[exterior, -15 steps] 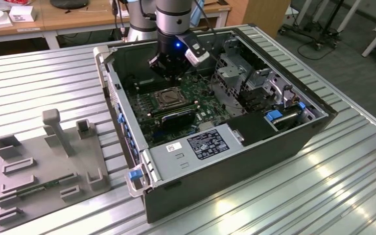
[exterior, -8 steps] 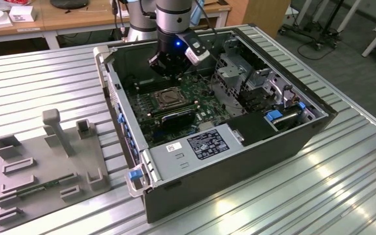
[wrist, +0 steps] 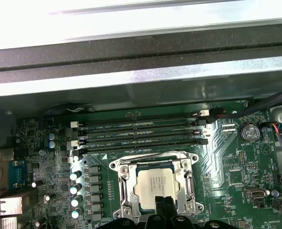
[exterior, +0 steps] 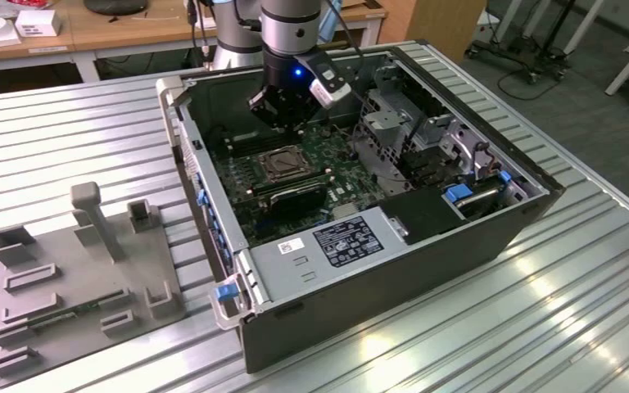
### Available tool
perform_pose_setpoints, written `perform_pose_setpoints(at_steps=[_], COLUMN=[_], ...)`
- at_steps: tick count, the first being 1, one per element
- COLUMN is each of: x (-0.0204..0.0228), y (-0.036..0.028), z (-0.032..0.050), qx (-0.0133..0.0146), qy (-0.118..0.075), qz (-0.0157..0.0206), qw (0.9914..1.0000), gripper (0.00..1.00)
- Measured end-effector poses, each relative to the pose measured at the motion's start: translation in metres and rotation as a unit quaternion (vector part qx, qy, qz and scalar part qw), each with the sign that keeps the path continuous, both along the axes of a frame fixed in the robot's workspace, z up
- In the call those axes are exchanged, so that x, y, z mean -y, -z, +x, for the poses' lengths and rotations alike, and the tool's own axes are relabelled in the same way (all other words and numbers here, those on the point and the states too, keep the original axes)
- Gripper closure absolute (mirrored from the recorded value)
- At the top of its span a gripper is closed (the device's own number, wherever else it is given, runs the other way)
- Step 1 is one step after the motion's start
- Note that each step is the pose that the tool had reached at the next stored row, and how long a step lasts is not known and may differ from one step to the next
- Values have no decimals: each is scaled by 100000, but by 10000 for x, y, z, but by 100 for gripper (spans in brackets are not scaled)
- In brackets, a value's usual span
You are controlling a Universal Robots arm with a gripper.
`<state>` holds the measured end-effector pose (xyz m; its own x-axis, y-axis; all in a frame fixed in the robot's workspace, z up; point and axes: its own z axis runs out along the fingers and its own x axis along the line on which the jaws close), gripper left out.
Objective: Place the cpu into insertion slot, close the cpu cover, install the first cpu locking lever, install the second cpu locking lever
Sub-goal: 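Install the second cpu locking lever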
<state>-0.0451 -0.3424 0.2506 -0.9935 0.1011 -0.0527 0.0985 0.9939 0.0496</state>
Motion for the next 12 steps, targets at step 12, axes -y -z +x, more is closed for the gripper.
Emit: perform_pose_setpoints(at_steps=[12], x=[15], y=[-14], z=[0], qx=[-3], qy=[-6], qz=[-2], qw=[100000], gripper=[89])
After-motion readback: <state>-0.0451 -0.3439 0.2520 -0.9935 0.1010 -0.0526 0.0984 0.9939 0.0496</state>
